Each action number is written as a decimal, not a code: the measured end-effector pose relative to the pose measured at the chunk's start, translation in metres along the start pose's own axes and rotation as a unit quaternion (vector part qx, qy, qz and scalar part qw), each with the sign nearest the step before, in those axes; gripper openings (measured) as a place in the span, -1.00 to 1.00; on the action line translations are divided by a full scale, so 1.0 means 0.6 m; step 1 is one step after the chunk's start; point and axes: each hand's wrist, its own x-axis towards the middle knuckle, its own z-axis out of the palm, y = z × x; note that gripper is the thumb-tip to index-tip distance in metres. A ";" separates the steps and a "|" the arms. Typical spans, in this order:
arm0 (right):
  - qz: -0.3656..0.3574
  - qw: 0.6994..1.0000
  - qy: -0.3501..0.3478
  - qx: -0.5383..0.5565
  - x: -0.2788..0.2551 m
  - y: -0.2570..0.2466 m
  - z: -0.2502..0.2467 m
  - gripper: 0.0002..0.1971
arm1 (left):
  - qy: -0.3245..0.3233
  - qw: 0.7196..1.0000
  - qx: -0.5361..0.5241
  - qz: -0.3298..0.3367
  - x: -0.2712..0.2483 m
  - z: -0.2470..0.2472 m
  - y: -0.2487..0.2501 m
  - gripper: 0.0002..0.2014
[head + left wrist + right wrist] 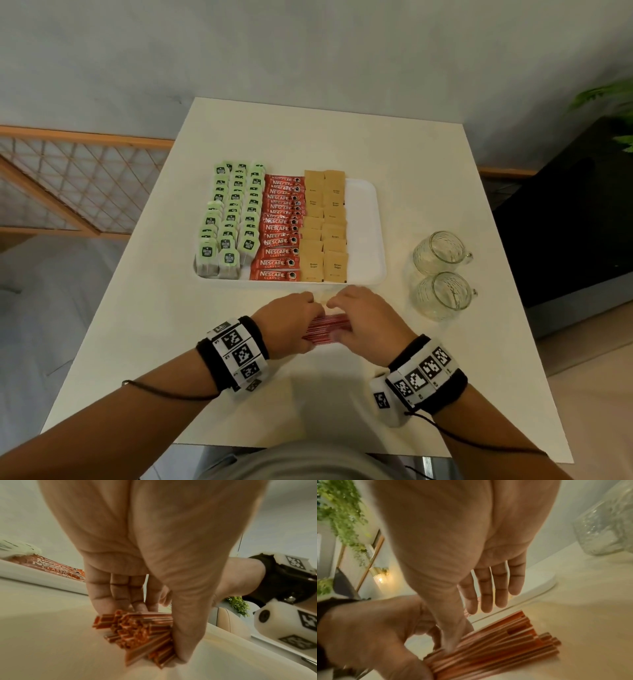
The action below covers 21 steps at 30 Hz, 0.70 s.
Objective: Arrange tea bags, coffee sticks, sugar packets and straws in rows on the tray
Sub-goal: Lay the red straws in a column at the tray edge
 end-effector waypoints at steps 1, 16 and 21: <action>-0.008 1.000 -0.020 -0.020 0.003 -0.004 0.007 -0.46 | 0.000 1.000 -0.002 0.000 -0.002 0.001 0.000 -0.65; -0.035 0.996 -0.027 -0.081 0.008 -0.029 0.032 -0.77 | 0.022 1.000 0.014 -0.013 -0.026 0.001 0.004 -0.80; -0.043 0.995 -0.030 -0.091 0.010 -0.027 0.033 -0.78 | 0.014 1.000 0.018 -0.010 -0.025 0.001 0.011 -0.79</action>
